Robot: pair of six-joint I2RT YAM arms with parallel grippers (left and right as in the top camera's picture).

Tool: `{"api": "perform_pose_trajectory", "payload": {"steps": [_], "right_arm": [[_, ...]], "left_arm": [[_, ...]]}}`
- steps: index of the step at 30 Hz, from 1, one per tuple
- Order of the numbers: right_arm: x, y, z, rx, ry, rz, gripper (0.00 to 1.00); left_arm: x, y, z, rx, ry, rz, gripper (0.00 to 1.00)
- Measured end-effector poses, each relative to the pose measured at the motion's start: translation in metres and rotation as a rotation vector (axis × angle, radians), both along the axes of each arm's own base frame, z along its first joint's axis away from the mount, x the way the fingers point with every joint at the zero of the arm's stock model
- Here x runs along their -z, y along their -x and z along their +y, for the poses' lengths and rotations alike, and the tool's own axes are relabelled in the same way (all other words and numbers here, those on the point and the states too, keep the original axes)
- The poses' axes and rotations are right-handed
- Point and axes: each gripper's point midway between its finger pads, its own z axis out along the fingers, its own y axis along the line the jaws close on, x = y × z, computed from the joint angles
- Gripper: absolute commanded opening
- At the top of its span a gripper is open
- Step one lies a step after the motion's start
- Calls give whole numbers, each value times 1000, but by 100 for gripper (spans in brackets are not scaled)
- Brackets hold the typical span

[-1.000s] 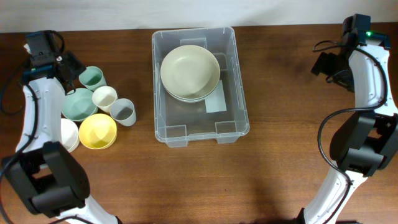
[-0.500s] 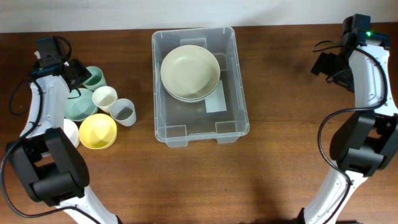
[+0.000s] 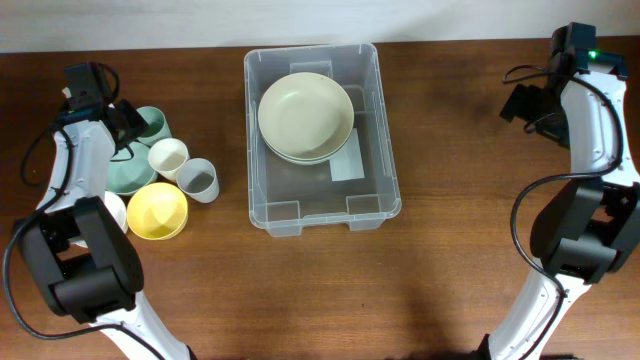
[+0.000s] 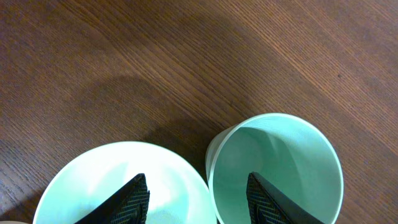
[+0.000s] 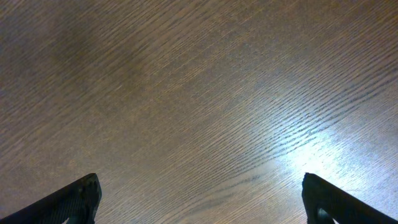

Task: Pack container
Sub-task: 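Lower the left gripper into the tall green cup and grip its rim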

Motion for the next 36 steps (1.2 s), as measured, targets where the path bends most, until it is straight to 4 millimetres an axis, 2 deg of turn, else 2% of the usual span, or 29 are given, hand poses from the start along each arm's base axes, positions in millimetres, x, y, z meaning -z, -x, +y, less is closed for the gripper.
{"api": "perform_pose_trajectory", "payload": {"steps": [14,27,30,36], "right_arm": [[0,0,0,0,0,0,99],[0,0,0,0,0,0,99],[0,0,0,0,0,0,99],[0,0,0,0,0,0,99]], "left_arm": [[-3,-6,2,17,-18,-22,52],[18,-7,2,168,-89,53,52],[28,-7,2,177,-88,72,41],[27,-16,4,189,-106,41,33]]}}
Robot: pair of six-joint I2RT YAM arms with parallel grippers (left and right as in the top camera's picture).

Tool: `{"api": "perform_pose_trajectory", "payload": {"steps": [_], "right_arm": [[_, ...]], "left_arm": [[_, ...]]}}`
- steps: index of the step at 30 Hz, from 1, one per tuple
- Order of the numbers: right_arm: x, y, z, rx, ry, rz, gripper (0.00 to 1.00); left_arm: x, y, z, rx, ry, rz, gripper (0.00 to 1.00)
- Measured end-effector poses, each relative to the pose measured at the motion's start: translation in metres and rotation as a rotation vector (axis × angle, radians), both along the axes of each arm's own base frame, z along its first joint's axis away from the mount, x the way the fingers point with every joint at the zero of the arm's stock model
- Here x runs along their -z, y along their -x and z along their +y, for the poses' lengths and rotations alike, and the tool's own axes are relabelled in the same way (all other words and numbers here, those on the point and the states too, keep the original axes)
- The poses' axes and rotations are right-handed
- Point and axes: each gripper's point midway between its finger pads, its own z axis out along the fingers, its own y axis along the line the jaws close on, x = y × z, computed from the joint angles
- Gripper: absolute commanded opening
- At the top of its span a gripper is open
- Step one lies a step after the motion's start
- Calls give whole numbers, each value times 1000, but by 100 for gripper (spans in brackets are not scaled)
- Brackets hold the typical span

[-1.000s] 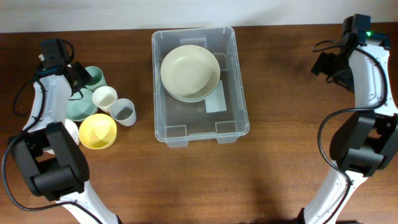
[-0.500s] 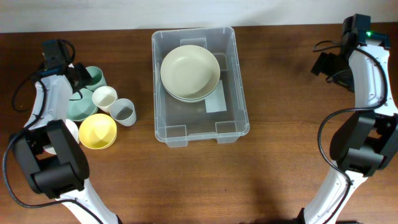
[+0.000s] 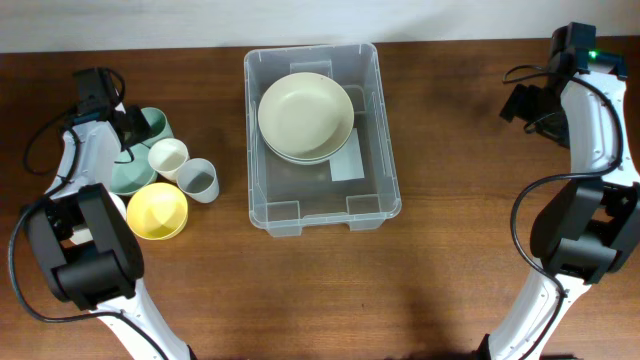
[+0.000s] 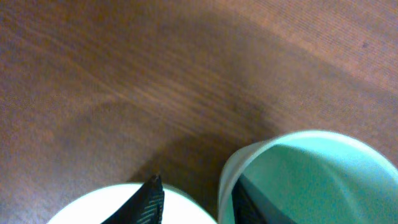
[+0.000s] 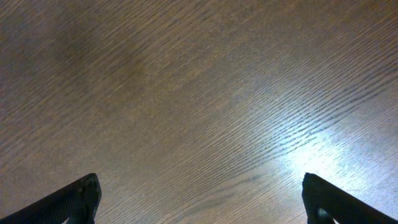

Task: Pack container
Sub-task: 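Lower the left gripper into the tall green cup and grip its rim, then lift the green cup up off the table with the left gripper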

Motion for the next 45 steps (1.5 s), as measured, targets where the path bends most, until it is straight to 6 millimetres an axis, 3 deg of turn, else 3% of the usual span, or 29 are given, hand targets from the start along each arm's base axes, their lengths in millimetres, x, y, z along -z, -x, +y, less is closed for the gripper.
{"api": "perform_pose_trajectory", "payload": {"steps": [6,19,20,22,24,25,30,45], "right_arm": [[0,0,0,0,0,0,99],[0,0,0,0,0,0,99],[0,0,0,0,0,0,99],[0,0,0,0,0,0,99],[0,0,0,0,0,0,99],[0,0,0,0,0,0,99],[0,0,0,0,0,0,99],[0,0,0,0,0,0,99]], "left_arm": [[-7,-10,3,1,-13,-48,15],[-35,-28,8,4,-34,-118,3],[-35,-28,7,7,-31,-119,3],[-34,-29,5,15,-23,-121,13],[-37,-31,4,22,-20,-129,36],[-40,-33,4,27,-19,-135,39],[-46,-36,3,27,-12,-150,42],[-11,-22,-1,27,24,-39,43]]}}
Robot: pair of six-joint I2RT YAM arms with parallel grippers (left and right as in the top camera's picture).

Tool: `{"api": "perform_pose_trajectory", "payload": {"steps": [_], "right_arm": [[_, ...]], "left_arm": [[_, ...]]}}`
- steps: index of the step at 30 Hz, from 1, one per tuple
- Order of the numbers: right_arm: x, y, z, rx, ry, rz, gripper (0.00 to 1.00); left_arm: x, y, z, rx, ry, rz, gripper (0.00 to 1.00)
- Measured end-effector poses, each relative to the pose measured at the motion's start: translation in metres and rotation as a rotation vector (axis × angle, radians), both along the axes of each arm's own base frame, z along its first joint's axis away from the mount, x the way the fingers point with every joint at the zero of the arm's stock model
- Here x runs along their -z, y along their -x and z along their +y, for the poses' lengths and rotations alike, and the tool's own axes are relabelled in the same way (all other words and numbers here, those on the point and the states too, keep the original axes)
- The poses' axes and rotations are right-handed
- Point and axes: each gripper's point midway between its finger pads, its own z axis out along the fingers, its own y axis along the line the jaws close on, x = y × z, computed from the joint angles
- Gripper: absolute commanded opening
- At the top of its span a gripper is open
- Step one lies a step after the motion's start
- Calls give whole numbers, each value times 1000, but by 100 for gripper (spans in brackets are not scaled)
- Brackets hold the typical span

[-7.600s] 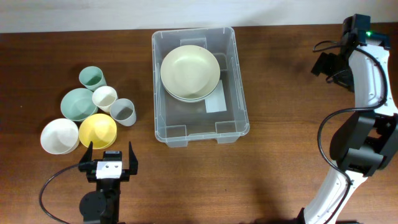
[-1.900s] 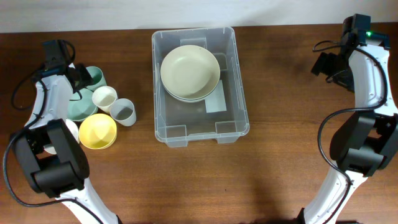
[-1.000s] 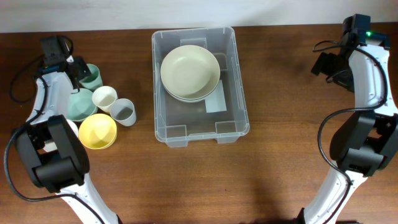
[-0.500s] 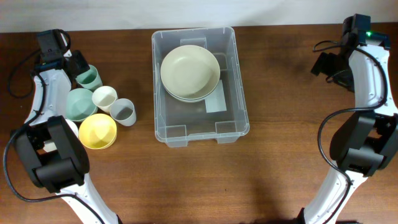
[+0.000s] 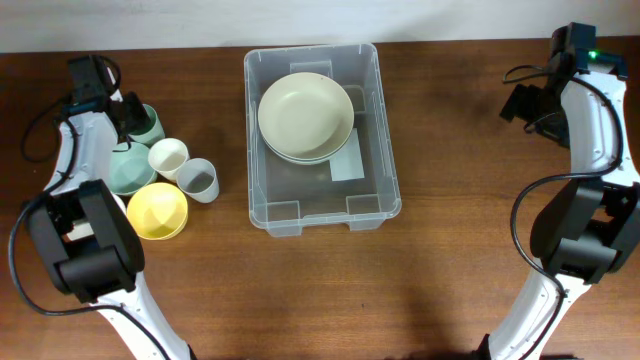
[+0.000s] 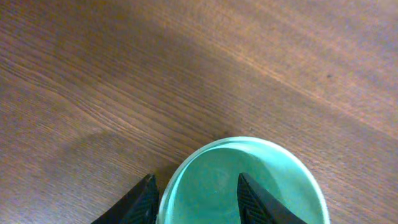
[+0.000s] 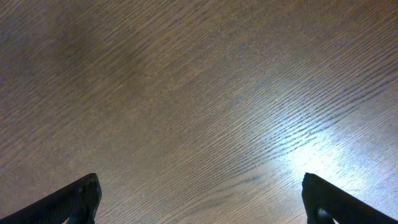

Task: Pack container
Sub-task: 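Lift the green cup up off the table with the left gripper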

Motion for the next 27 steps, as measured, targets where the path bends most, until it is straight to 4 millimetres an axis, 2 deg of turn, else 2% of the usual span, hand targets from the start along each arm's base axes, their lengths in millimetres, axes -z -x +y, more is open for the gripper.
{"api": "perform_pose_trajectory", "payload": {"steps": [3,10,13,15,20,27], "right_arm": [[0,0,0,1,0,0,99],[0,0,0,1,0,0,99],[0,0,0,0,0,0,99],[0,0,0,1,0,0,99],[0,0,0,0,0,0,99],[0,0,0,1,0,0,99]], "left_arm": [[7,1,0,0,4,15,42],[13,2,-1,1,8,28,11],[11,0,0,0,6,21,2],[6,-3,1,0,2,7,1],[-24,-22,6,2,-20,-65,1],[-92,-40,3,22,-32,-145,1]]}}
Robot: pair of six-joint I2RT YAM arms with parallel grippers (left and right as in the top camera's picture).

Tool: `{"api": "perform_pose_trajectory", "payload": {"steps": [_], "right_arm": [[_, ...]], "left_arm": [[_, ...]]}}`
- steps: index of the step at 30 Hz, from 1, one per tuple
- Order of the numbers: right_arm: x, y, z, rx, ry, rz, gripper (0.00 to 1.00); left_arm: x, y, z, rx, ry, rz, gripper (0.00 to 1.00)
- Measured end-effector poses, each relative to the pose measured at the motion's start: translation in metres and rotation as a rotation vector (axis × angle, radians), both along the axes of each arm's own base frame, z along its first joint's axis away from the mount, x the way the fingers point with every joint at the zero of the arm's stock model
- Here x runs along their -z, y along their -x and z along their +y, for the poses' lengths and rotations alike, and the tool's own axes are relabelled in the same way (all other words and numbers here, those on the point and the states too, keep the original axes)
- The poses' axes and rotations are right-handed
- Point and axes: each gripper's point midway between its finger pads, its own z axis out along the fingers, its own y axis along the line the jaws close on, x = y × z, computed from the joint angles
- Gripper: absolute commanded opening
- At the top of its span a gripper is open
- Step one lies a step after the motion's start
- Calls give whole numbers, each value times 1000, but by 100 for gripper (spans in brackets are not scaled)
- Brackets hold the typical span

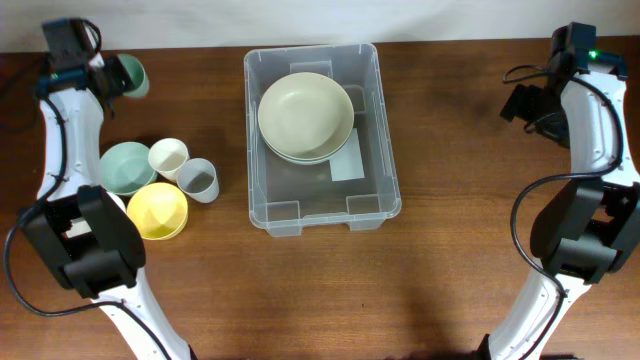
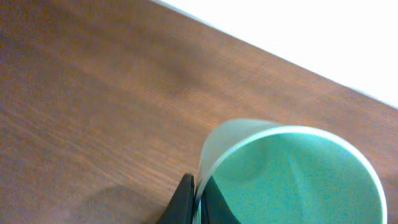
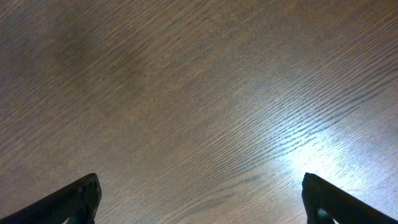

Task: Pack container
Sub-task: 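Lift the green cup up off the table with the left gripper, then carry the green cup into the bin's front right corner and release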

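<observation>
My left gripper (image 1: 112,80) is shut on the rim of a mint green cup (image 1: 130,76), held in the air at the table's far left; in the left wrist view the cup (image 2: 292,180) fills the lower right, its wall pinched between my fingers (image 2: 185,198). A clear plastic container (image 1: 375,150) in the middle holds cream bowls (image 1: 305,115). On the left lie a green bowl (image 1: 125,166), a cream cup (image 1: 168,157), a grey cup (image 1: 198,179) and a yellow bowl (image 1: 157,210). My right gripper (image 3: 199,199) stands open over bare wood at the far right.
The table's back edge meets a white wall (image 2: 311,31) just beyond the held cup. A white label (image 1: 347,158) lies in the container beside the bowls. Brown wood (image 1: 470,200) spreads between the container and the right arm.
My left gripper, shut on the green cup's rim, now holds it higher and farther back, near the table's back left edge, away from the green bowl. The right arm has not moved.
First my left gripper hung open over the green bowl and green cup. Then it was lower, astride the cup's rim. Later the cup stood slightly apart from the bowl with my fingers at its rim. Now the cup is held up near the back edge.
</observation>
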Motion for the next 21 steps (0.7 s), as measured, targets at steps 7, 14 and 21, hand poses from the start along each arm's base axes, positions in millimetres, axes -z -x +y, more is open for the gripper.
{"api": "perform_pose_trajectory", "payload": {"steps": [7,14,21], "right_arm": [[0,0,0,-1,0,0,99],[0,0,0,0,0,0,99],[0,0,0,0,0,0,99]], "left_arm": [[-80,-14,-77,192,86,-97,1],[-91,24,-200,457,158,52,1],[-64,90,-325,777,135,271,1]]}}
